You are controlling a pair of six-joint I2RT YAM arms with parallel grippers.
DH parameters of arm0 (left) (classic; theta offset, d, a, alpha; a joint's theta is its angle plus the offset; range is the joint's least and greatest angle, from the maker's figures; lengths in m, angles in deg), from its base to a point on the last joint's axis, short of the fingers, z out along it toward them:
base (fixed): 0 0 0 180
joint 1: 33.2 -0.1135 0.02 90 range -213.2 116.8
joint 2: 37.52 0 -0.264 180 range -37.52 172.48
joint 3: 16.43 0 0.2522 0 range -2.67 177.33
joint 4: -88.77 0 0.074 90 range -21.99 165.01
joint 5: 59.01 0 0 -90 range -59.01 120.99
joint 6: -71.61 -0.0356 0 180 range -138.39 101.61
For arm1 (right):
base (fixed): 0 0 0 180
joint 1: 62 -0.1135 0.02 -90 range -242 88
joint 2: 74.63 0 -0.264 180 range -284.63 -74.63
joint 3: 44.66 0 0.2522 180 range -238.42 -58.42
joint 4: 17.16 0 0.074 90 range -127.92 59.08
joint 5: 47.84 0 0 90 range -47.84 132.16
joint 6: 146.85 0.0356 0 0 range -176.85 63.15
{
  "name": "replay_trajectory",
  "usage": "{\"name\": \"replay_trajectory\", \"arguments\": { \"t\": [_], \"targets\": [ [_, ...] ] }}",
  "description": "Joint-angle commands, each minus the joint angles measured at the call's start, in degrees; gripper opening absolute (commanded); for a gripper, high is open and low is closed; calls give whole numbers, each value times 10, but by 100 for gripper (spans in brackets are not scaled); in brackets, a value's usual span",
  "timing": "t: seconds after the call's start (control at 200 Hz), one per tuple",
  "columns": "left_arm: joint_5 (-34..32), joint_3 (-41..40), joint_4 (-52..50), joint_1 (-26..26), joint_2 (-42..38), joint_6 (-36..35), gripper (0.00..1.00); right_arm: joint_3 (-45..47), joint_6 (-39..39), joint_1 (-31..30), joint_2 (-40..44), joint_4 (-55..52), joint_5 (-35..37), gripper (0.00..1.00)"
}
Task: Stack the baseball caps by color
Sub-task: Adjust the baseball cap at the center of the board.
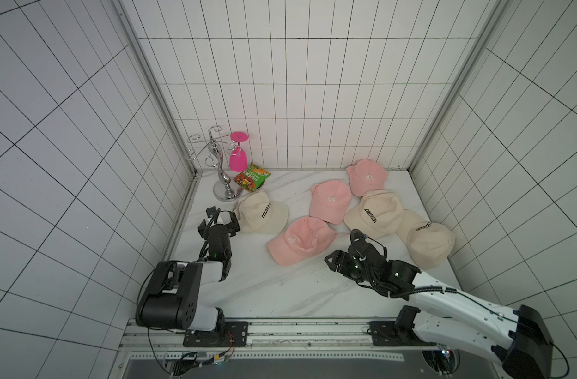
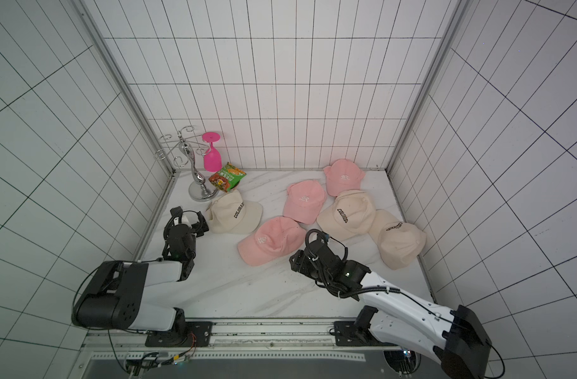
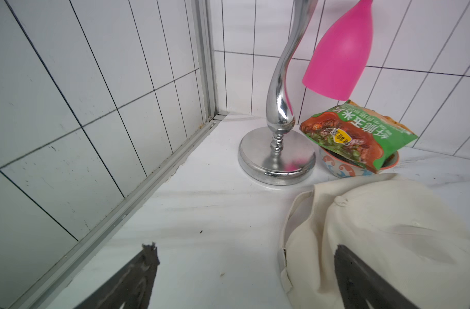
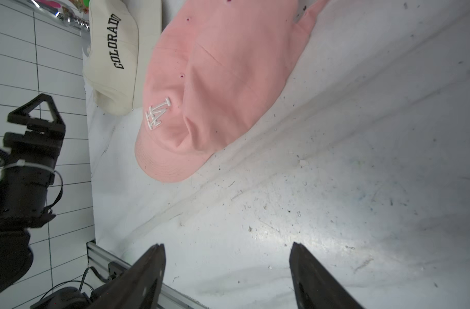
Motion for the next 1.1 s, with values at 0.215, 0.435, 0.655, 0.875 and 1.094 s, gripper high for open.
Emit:
{"name": "replay_trajectory", "arguments": {
  "t": [0.215, 0.435, 0.655, 0.875, 1.094],
  "targets": [
    [142, 141, -459, 93, -277, 178, 98, -62, -35, 47, -38, -13, 57, 78],
    [236, 186, -587, 202, -311, 269, 99, -93, -48, 99, -95, 10, -2, 79],
    [239, 229, -667, 287, -244, 311, 99, -146, -37, 96, -196, 31, -38, 78],
    [194, 242, -717, 288, -203, 331, 99, -202, -53, 73, -310, 40, -13, 74],
    [155, 224, -712, 288, -213, 323, 99, -229, -125, 72, -377, 39, -2, 28]
  ]
}}
